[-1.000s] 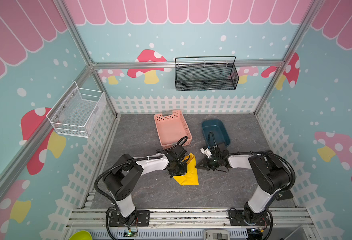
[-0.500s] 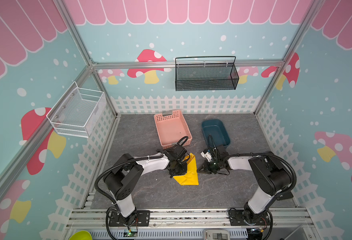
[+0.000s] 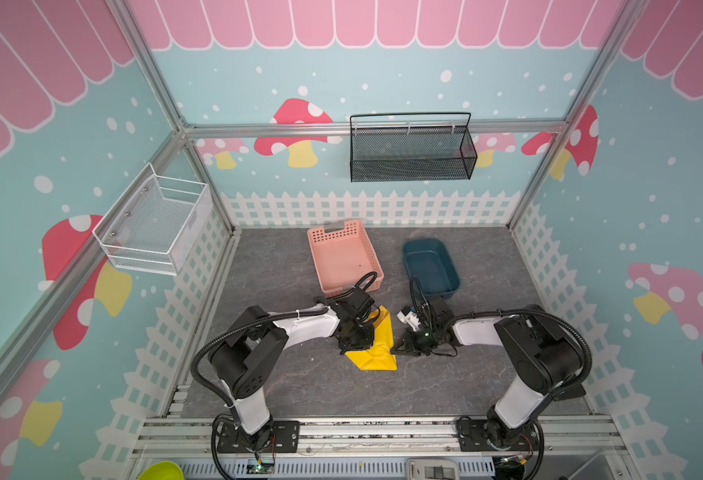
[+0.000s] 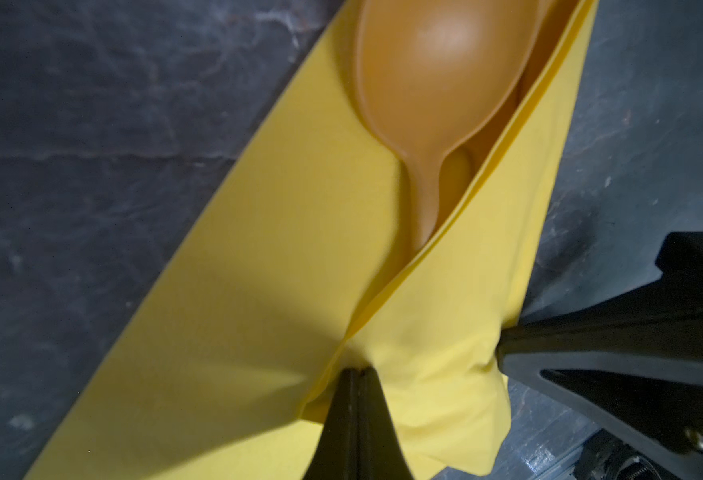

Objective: Place the utensils on the paper napkin and roll it up

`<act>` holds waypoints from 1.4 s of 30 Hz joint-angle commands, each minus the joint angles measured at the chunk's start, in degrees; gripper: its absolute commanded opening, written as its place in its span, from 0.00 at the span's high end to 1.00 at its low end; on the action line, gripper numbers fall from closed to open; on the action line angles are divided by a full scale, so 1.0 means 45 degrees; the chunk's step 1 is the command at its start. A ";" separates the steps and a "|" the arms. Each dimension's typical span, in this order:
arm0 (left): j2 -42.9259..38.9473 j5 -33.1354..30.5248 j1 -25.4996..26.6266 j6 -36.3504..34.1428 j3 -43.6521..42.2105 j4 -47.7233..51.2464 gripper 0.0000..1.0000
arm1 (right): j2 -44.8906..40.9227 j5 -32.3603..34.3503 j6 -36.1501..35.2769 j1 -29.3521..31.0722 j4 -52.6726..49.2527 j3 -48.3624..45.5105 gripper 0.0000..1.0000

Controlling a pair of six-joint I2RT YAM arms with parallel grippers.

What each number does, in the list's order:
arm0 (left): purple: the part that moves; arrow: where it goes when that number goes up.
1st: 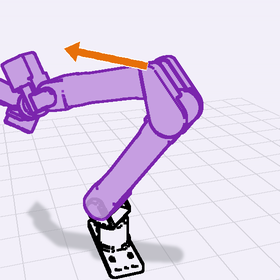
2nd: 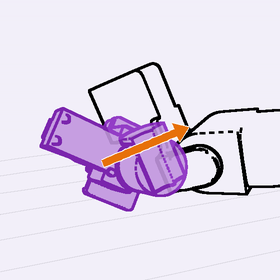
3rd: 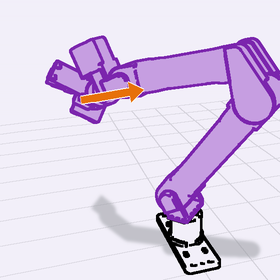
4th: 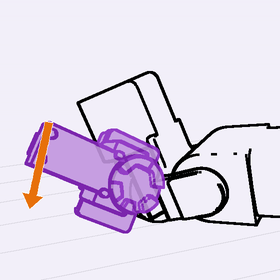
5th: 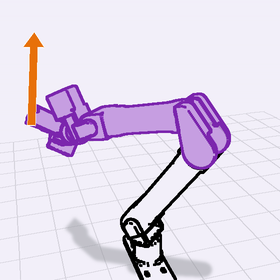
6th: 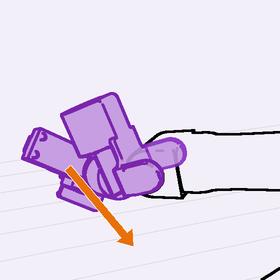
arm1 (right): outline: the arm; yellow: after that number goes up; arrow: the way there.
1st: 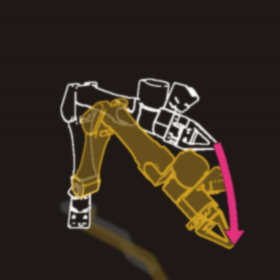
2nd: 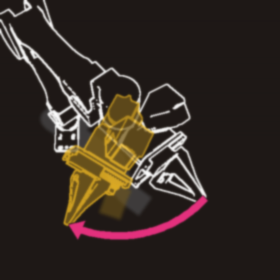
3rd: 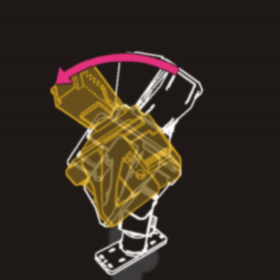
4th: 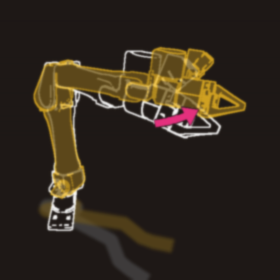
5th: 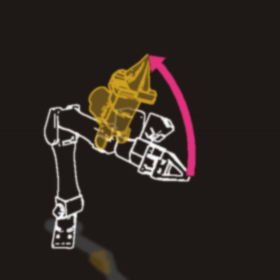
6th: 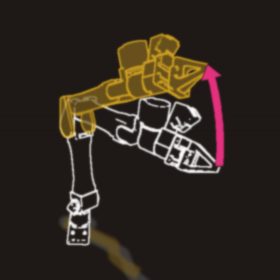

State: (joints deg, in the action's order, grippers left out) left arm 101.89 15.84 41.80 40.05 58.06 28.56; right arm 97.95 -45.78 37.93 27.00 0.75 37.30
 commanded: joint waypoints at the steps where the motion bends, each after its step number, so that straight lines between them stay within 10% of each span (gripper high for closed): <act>1: 0.0894 -0.0980 0.0048 -0.0232 -0.0481 0.1135 0.99 | -0.0147 0.1026 -0.0313 0.0029 -0.0864 -0.0063 1.00; 32: 0.0718 -0.1234 -0.0110 -0.0417 -0.0345 0.1449 1.00 | -0.1650 -0.0990 0.0838 0.0933 0.0406 -0.1565 1.00; 42: 0.0640 -0.1313 -0.0110 -0.0417 -0.0482 0.1457 1.00 | -0.1004 0.1501 0.0205 0.1103 -0.1121 -0.1592 1.00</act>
State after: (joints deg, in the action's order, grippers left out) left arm 102.41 15.49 41.76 38.54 59.07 29.98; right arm 92.23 -46.87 40.40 31.83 0.60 30.55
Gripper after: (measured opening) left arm 0.055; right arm 0.043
